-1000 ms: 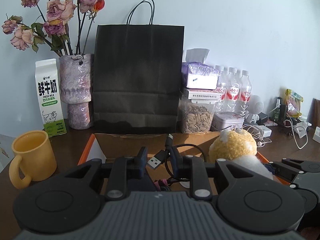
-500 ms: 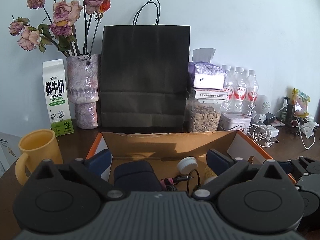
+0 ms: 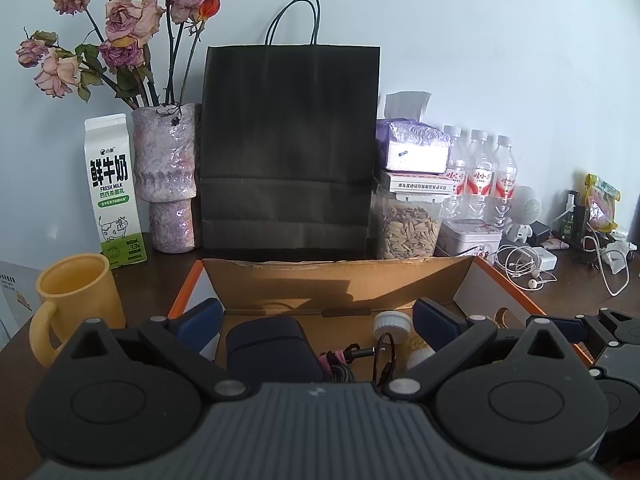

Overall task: Organize objects
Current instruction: 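Lower the sheep and cable into the box and open both tools, then withdraw both open tools from the box back over the table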

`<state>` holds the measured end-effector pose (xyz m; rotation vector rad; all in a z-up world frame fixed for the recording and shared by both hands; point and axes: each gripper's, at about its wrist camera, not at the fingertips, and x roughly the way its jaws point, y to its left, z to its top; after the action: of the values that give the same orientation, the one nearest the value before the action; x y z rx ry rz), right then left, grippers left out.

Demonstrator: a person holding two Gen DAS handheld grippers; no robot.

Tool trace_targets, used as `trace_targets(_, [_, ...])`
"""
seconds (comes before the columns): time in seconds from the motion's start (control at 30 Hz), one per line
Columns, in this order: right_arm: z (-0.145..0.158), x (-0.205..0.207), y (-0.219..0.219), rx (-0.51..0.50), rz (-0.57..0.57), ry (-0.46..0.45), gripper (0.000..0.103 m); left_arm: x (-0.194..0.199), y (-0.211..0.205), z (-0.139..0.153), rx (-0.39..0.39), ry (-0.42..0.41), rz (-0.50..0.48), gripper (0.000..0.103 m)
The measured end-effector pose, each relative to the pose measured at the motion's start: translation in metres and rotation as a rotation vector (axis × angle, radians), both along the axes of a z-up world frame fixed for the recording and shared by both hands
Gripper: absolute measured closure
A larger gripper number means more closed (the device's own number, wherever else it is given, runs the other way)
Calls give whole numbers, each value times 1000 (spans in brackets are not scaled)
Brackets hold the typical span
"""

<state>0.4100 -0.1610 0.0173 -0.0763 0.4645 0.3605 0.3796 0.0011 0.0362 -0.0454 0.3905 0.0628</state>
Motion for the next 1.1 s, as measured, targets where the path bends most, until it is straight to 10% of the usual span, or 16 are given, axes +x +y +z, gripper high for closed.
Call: trace_targets(1.1, [21, -68, -23, 14, -16, -79, 0, -72, 5, 16, -32, -41, -11, 0])
